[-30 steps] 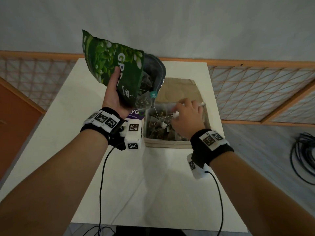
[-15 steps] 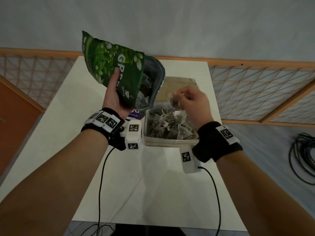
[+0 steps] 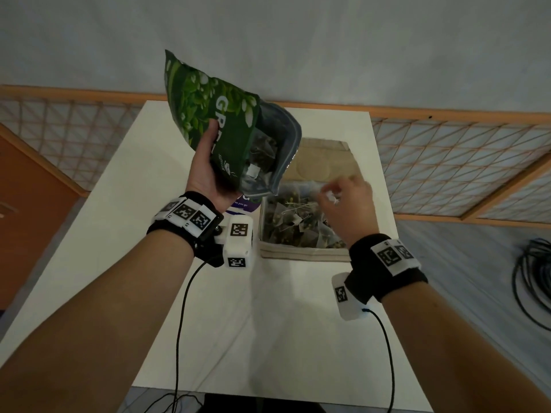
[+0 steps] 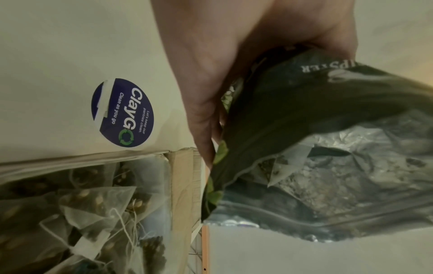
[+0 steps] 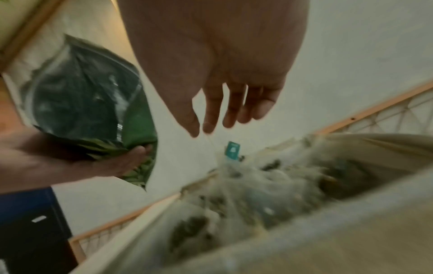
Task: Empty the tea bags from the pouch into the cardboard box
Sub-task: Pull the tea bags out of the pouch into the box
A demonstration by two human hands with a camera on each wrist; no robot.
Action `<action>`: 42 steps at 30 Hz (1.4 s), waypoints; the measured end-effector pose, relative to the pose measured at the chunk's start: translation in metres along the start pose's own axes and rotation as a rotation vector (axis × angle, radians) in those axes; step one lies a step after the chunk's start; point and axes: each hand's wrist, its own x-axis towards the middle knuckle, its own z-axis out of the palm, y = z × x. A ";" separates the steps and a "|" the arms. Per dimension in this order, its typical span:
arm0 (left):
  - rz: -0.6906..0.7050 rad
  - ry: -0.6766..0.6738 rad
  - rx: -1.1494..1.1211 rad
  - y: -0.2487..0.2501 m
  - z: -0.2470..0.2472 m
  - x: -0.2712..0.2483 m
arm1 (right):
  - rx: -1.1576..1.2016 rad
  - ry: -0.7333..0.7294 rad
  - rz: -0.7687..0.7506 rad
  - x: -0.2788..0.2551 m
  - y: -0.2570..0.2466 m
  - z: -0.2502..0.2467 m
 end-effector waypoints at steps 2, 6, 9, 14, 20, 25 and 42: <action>-0.001 -0.010 0.006 0.001 0.002 0.001 | 0.169 0.132 -0.156 0.003 -0.030 -0.009; 0.008 -0.024 0.055 0.000 0.012 0.000 | 0.202 0.110 -0.410 0.012 -0.089 -0.016; 0.021 -0.001 0.060 -0.001 0.017 -0.002 | 0.011 -0.074 -0.416 0.023 -0.107 -0.013; 0.038 0.036 0.064 -0.004 0.023 -0.005 | -0.272 -0.335 -0.332 0.039 -0.097 0.011; 0.046 0.051 0.067 -0.006 0.026 -0.006 | -0.342 -0.400 -0.324 0.045 -0.099 0.026; 0.007 0.037 0.057 -0.004 0.024 -0.005 | -0.247 -0.269 -0.377 0.034 -0.096 0.000; 0.021 0.087 0.020 0.002 0.004 0.000 | 0.384 0.096 0.004 0.011 0.008 -0.030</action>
